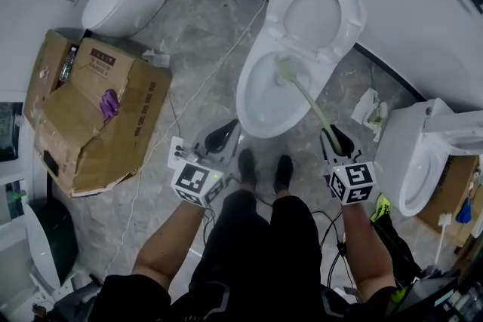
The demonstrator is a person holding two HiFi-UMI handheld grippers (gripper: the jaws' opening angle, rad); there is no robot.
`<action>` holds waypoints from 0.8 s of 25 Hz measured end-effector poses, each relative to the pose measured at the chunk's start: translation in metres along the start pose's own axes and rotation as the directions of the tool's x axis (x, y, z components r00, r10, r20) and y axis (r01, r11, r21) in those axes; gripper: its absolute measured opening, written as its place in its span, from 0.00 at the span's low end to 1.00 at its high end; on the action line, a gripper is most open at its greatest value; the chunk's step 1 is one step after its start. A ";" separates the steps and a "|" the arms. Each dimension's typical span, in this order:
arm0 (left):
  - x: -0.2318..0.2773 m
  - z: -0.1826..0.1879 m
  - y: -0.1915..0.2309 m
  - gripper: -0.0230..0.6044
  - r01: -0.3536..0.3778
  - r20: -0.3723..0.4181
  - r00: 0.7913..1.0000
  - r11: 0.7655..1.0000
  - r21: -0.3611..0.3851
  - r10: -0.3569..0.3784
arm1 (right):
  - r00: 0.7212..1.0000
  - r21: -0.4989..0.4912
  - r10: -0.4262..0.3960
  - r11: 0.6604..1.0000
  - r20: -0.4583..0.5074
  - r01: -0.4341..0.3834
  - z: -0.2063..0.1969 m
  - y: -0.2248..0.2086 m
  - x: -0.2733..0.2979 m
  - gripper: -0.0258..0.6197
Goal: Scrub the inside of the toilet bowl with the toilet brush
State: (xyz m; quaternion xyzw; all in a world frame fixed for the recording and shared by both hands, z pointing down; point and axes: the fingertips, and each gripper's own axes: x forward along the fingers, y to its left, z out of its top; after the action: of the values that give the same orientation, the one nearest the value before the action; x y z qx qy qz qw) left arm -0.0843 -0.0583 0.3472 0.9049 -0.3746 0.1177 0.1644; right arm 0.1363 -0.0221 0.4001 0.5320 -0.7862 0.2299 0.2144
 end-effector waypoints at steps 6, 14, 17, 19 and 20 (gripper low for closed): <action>0.013 -0.043 -0.002 0.05 -0.019 -0.040 0.999 1.000 -0.017 0.018 | 0.998 -0.035 0.044 0.998 -0.046 -0.046 -0.039 -0.001 0.022 0.20; 0.025 -0.092 0.008 0.05 -0.077 -0.083 0.994 0.996 -0.036 0.074 | 0.989 -0.077 0.092 0.992 -0.119 -0.101 -0.093 -0.002 0.053 0.20; 0.031 -0.109 0.011 0.05 -0.090 -0.107 0.991 0.995 -0.052 0.084 | 0.981 -0.103 0.119 0.985 -0.151 -0.135 -0.112 0.000 0.065 0.20; 0.036 -0.117 0.010 0.05 -0.084 -0.109 0.991 0.995 -0.049 0.078 | 0.977 -0.118 0.132 0.981 -0.169 -0.153 -0.123 0.000 0.072 0.20; 0.040 -0.120 0.011 0.05 -0.082 -0.104 0.992 0.996 -0.045 0.077 | 0.974 -0.124 0.138 0.979 -0.177 -0.161 -0.129 0.000 0.076 0.20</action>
State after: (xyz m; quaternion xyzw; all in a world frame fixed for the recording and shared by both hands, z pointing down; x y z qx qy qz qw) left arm -0.0756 -0.0446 0.4732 0.8776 -0.4044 0.1611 0.2008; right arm 0.1219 -0.0020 0.5479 0.4340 -0.8171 0.2347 0.2981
